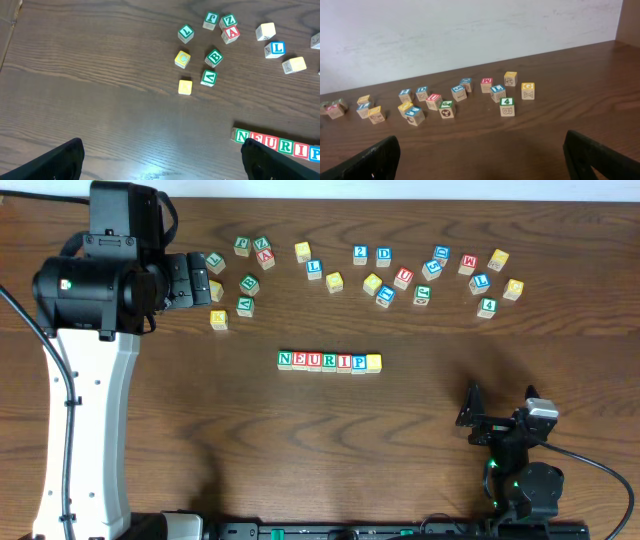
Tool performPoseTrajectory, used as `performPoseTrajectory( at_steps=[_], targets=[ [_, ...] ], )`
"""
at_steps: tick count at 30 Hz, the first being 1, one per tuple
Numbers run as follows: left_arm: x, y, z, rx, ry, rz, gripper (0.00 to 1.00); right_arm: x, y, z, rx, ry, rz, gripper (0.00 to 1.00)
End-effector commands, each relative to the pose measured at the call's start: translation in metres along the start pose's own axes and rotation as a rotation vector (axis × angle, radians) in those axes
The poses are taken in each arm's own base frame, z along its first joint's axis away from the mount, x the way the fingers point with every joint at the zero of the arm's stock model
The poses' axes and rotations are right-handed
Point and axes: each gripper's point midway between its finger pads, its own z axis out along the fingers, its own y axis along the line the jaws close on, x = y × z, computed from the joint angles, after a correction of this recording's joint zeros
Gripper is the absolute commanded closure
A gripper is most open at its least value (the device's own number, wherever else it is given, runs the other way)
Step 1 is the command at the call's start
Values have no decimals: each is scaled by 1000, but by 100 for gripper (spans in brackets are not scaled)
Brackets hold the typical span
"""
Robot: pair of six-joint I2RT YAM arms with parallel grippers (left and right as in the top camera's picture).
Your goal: Spell out NEURIPS
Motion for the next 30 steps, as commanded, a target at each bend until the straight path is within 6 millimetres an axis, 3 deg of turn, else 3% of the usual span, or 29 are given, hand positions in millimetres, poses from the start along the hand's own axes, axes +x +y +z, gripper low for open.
performPoseTrajectory(
  at_steps=[1, 14, 18, 23, 26, 30],
  targets=[
    [2, 3, 3, -16, 12, 7, 1, 0, -1, 0, 3, -4, -10, 1],
    [2, 3, 3, -17, 12, 6, 1, 0, -1, 0, 2, -4, -10, 1],
    [-1, 7, -21, -3, -67, -9, 1, 0, -1, 0, 2, -4, -10, 1],
    [-18, 16, -41, 27, -325, -81, 1, 0, -1, 0, 2, -4, -10, 1],
    [-6, 21, -41, 35, -438, -111, 1, 0, -1, 0, 2, -4, -10, 1],
    [26, 32, -30, 27, -539, -149, 2, 0, -1, 0, 3, -4, -10, 1]
  ],
)
